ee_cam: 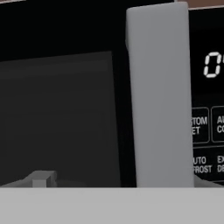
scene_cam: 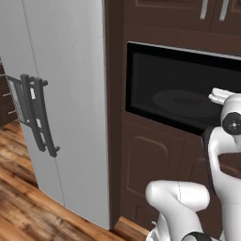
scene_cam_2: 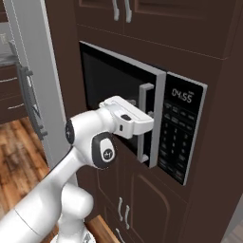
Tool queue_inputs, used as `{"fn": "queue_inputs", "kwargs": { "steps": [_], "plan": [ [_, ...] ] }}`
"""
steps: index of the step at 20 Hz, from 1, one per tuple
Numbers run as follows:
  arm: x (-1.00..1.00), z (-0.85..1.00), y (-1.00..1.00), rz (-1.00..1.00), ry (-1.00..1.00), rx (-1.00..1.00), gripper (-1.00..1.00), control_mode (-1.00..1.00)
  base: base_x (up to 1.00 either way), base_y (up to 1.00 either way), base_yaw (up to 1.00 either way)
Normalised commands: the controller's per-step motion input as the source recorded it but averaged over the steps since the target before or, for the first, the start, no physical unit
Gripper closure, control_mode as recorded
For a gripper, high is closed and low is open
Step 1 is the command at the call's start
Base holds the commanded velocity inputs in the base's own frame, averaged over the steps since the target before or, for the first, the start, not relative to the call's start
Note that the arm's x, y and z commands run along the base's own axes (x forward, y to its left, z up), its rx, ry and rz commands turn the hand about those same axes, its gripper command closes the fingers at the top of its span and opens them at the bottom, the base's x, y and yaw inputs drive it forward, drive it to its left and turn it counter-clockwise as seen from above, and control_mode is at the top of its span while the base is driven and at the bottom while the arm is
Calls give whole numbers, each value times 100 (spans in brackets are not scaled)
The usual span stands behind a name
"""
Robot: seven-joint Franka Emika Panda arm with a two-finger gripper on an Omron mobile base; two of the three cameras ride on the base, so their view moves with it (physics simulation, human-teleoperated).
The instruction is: Pick the steak from the counter and place it in the microwave. Then turn on the microwave.
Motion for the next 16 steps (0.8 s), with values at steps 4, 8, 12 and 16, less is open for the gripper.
{"fn": "queue_inputs", "kwargs": {
  "steps": [4,8,12,16],
  "plan": [
    [29,-9,-9,0,0,0,-100,-100,0,0,0],
    [24,-10,-7,0,0,0,-100,-100,0,0,0],
    [15,-8,-4,0,0,0,-100,-100,0,0,0],
    [16,-6,-5,0,0,0,-100,-100,0,0,0]
  ]
}}
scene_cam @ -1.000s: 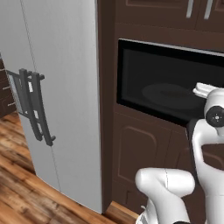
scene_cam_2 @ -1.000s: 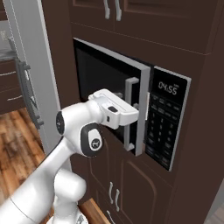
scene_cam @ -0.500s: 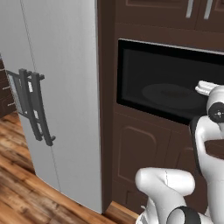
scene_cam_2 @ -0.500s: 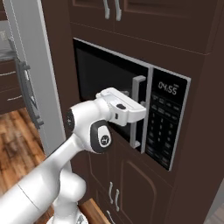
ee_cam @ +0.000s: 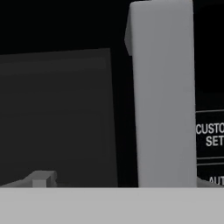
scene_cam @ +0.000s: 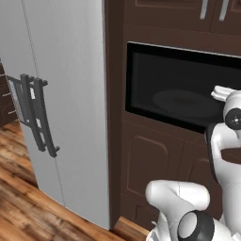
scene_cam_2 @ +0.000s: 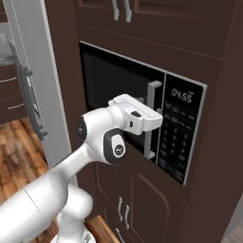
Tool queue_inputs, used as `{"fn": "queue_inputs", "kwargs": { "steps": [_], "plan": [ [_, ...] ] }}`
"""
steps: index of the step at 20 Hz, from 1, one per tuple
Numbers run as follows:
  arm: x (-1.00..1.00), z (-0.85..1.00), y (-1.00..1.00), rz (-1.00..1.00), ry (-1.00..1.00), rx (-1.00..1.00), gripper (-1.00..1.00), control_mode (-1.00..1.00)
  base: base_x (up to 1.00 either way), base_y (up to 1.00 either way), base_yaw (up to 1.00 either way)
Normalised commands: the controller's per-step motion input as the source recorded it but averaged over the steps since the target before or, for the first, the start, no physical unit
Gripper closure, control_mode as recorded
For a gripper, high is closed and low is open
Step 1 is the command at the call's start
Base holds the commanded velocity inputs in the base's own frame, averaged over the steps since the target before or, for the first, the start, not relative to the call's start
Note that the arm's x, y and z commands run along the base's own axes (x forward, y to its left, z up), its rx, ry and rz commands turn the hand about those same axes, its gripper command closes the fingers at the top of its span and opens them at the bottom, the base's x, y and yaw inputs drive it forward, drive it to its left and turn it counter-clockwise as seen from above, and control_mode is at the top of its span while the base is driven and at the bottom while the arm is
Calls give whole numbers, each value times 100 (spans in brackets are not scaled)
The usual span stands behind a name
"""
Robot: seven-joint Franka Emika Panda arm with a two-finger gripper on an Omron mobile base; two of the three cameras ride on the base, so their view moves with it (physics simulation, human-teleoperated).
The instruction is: Pick the steak from the counter and place it in the microwave. Then turn on the microwave.
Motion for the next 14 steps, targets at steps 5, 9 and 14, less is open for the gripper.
{"fn": "queue_inputs", "kwargs": {
  "steps": [5,9,14],
  "plan": [
    [25,-6,-9,0,0,0,-100,-100,0,0,0],
    [23,-7,-11,0,0,0,-100,-100,0,0,0],
    [7,-3,-4,0,0,0,-100,-100,0,0,0]
  ]
}}
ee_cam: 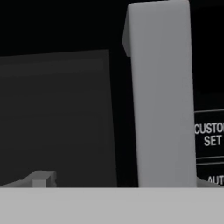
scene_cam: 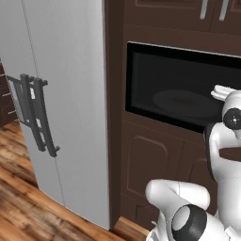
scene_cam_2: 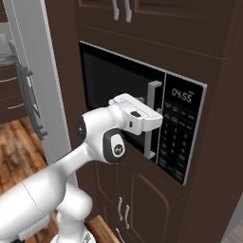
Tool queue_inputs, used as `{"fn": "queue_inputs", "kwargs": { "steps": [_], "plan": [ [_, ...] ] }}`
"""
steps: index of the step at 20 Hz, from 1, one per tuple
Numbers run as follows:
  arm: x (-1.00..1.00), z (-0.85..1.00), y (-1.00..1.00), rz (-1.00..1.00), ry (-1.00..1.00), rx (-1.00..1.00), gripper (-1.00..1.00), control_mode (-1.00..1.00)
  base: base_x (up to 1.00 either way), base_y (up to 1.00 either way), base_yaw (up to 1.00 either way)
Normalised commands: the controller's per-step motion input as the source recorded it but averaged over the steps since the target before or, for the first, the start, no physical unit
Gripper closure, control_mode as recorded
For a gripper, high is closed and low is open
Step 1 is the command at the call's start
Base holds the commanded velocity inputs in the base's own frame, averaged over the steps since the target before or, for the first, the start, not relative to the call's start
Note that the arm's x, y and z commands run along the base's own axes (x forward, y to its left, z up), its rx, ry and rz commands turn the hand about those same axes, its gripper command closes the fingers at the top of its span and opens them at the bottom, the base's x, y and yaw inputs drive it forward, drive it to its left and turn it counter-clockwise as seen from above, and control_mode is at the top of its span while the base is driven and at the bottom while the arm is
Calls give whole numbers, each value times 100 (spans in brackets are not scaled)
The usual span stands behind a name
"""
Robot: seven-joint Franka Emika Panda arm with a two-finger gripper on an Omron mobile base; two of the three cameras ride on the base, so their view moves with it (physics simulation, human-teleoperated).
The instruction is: Pick the steak from the counter and place it in the microwave. Then turn on the microwave.
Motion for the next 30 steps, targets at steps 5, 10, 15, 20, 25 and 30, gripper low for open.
{"fn": "queue_inputs", "kwargs": {
  "steps": [5,10,15,20,25,30],
  "plan": [
    [-3,0,0,0,0,0,-100,-100,0,0,0],
    [-8,0,0,0,0,0,-100,-100,0,0,0],
    [-19,0,0,0,0,0,-100,-100,0,0,0],
    [-42,0,0,0,-4,-1,-100,-100,0,0,0],
    [-44,0,11,2,-8,-3,-100,-100,0,0,0],
    [-34,6,25,1,-7,-3,-100,-100,0,0,0]
  ]
}}
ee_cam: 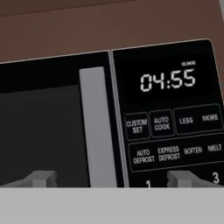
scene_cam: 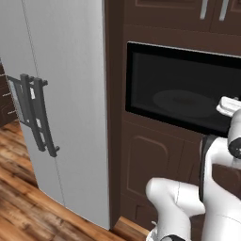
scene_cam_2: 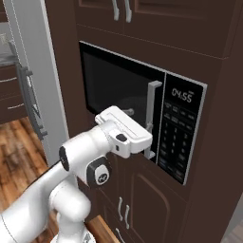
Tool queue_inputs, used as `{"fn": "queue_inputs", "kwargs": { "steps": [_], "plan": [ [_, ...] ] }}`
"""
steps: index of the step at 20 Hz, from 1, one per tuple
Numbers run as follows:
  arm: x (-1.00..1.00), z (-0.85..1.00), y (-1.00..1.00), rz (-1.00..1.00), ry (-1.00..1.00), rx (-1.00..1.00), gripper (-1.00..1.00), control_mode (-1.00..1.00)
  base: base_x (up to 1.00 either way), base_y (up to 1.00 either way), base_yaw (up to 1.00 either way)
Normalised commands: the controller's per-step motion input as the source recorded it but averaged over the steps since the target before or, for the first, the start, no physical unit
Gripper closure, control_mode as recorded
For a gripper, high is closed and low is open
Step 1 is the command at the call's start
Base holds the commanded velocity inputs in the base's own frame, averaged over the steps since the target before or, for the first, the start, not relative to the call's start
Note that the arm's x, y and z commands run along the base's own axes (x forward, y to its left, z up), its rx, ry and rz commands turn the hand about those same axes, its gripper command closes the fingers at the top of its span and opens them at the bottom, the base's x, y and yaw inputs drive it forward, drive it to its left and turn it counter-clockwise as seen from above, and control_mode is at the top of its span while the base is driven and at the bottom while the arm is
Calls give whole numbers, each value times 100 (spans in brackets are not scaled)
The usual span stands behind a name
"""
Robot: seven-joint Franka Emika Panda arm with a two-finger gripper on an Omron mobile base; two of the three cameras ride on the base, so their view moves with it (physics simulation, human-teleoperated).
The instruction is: Pick the steak from the counter and place it in the microwave. Then turn on the microwave.
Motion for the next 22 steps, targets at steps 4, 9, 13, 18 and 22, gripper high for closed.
{"fn": "queue_inputs", "kwargs": {
  "steps": [4,9,13,18,22],
  "plan": [
    [-31,11,27,2,-7,-3,-100,-100,0,0,0],
    [-50,3,7,0,0,-2,-100,-100,0,0,0],
    [-62,0,0,0,0,-2,-100,-100,0,0,0],
    [-61,0,0,0,0,0,-100,-100,0,0,0],
    [-59,0,3,0,2,0,-100,-100,0,0,0]
  ]
}}
